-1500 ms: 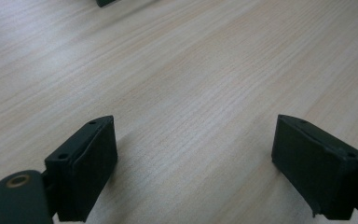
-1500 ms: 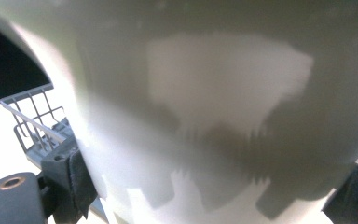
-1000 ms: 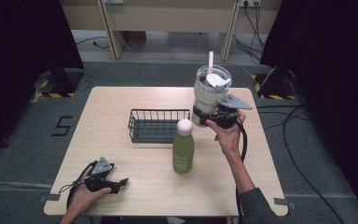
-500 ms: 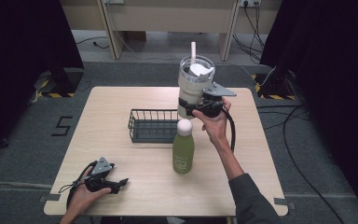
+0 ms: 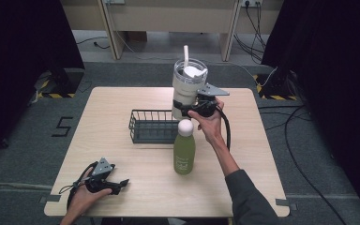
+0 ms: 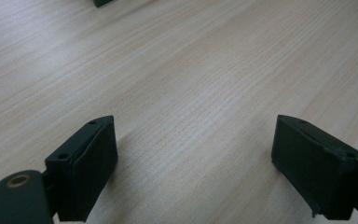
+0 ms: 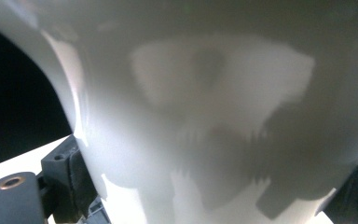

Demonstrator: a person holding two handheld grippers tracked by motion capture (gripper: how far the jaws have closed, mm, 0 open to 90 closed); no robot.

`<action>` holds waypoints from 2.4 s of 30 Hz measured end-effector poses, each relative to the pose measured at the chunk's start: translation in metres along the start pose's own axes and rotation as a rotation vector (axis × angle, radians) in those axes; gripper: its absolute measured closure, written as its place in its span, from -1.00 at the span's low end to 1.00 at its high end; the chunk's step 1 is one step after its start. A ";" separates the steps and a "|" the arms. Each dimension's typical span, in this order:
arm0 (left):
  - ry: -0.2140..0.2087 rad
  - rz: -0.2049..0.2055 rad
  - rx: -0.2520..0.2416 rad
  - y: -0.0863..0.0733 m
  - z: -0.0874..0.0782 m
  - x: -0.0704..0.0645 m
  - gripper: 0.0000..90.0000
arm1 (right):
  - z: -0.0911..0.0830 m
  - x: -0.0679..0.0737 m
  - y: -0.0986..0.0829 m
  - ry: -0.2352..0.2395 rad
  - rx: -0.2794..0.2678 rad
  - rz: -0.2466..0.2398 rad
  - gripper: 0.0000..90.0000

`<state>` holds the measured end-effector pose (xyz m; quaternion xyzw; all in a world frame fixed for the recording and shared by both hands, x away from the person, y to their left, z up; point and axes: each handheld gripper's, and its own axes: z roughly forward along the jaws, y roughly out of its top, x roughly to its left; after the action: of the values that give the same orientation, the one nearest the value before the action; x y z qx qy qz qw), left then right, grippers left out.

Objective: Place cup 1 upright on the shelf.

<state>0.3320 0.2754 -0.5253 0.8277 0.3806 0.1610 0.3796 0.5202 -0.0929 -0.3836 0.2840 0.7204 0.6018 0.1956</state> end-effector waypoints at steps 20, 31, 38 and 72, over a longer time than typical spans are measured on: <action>0.000 0.000 0.000 0.000 0.000 0.000 -0.70 | 0.017 0.007 -0.022 0.069 0.064 -0.035 -0.76; 0.000 0.000 0.000 0.000 0.000 0.000 -0.70 | 0.024 0.006 -0.031 0.089 0.078 -0.041 -0.76; 0.000 0.000 0.000 0.000 0.000 0.000 -0.70 | 0.027 0.006 -0.040 0.090 0.101 -0.043 -0.76; 0.001 0.001 0.000 0.000 0.000 0.000 -0.70 | 0.033 0.011 -0.064 0.070 0.128 -0.084 -0.78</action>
<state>0.3319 0.2752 -0.5253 0.8279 0.3804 0.1613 0.3793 0.5211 -0.0682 -0.4518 0.2442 0.7750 0.5555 0.1768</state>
